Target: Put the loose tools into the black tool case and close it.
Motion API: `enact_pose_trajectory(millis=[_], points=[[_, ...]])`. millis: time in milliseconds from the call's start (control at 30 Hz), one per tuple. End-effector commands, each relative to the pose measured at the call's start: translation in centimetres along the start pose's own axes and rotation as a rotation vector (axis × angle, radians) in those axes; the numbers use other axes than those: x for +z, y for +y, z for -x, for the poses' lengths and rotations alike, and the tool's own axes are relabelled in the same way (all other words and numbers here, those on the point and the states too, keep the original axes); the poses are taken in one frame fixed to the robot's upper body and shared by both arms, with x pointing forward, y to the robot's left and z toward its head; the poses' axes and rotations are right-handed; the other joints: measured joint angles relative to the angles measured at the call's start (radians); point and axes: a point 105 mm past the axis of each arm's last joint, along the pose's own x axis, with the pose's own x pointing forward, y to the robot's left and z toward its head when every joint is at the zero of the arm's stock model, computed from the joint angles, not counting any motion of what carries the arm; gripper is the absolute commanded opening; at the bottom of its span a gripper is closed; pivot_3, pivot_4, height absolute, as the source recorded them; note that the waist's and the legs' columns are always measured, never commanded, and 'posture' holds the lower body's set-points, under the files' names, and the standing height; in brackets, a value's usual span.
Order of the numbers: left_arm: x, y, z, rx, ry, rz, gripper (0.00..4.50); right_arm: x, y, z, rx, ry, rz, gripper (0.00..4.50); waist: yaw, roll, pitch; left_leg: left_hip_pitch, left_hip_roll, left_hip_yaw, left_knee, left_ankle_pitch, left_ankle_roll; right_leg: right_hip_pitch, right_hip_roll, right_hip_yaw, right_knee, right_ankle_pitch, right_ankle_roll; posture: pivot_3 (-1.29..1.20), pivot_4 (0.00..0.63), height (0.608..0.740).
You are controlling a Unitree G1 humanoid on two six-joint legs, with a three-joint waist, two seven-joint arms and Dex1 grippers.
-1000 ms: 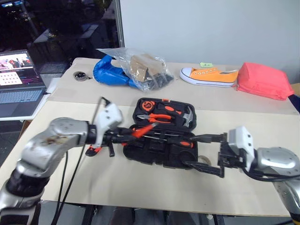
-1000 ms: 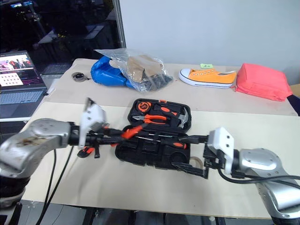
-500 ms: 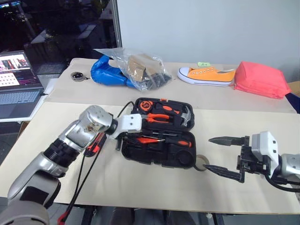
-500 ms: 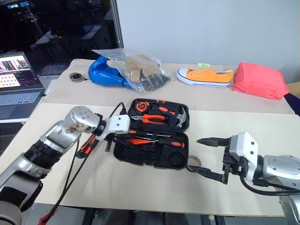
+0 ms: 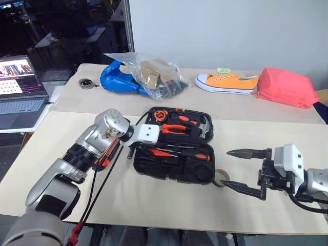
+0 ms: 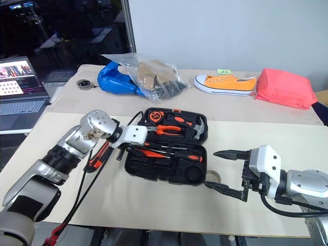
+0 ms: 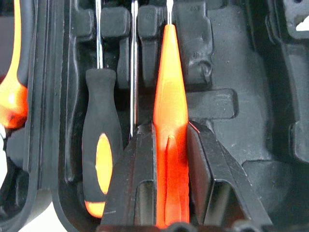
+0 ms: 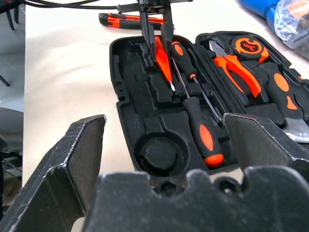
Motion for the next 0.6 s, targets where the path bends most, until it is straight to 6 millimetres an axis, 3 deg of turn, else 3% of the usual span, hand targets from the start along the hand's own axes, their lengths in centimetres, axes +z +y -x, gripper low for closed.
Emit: enact_pose_trajectory(millis=[33,567,600], points=[[0.8,0.2,0.0,-0.005,0.007,-0.008,0.45,0.8,0.2,0.0,-0.004,-0.016,0.036,4.50,0.000,0.000,0.000,0.000,0.000,0.000,0.000,0.000,0.000,0.000,0.000,0.000,0.000,0.000,0.000,0.00,0.150,0.740],[-1.1,0.1,-0.3,-0.001,0.061,0.031,0.45,0.8,0.4,-0.1,0.001,-0.016,0.036,4.50,-0.002,0.002,-0.001,0.002,0.000,0.000,0.003,0.000,0.000,0.000,0.000,0.001,0.006,-0.001,0.001,0.00,0.150,0.740],[-1.0,0.3,-0.2,0.018,0.058,0.023,0.95,0.8,0.4,-0.1,0.002,-0.016,0.036,4.50,-0.003,0.002,-0.001,0.003,0.000,0.000,0.003,0.000,0.000,0.000,0.001,0.001,0.007,-0.001,0.002,0.00,0.150,0.740]])
